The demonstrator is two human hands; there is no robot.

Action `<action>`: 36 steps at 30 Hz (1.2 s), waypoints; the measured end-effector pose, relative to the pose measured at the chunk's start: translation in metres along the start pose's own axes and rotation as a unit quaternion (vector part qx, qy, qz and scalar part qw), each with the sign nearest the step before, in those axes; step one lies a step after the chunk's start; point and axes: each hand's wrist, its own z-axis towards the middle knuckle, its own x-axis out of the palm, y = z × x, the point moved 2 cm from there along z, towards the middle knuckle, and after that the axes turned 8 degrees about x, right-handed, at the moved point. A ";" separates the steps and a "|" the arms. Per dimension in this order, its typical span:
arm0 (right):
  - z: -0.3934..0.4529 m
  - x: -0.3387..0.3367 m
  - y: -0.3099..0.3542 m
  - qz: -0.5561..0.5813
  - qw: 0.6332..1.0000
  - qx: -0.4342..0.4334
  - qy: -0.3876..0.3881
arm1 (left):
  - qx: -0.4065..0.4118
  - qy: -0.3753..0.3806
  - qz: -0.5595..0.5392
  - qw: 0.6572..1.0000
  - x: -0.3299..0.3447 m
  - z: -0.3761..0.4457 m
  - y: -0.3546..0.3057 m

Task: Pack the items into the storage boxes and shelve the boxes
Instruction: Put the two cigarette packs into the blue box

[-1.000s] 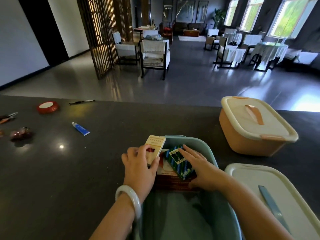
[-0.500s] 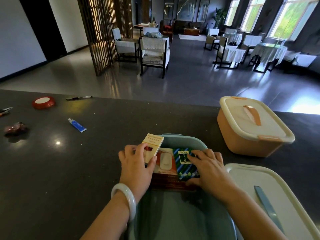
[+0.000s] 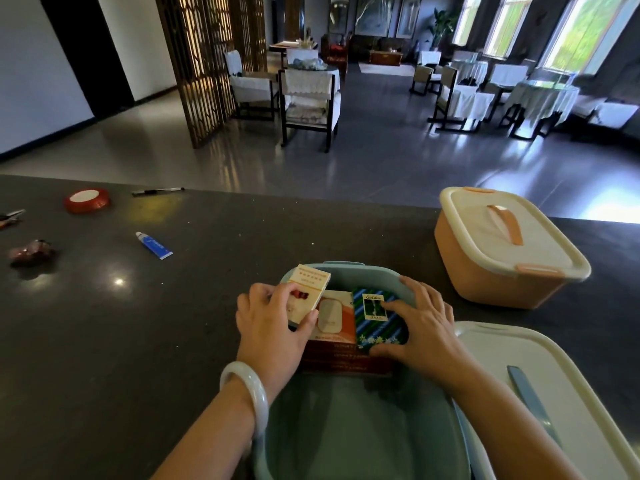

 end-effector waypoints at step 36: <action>0.007 0.016 -0.014 0.072 0.990 0.096 0.078 | 0.104 0.199 0.125 0.966 0.026 0.022 -0.014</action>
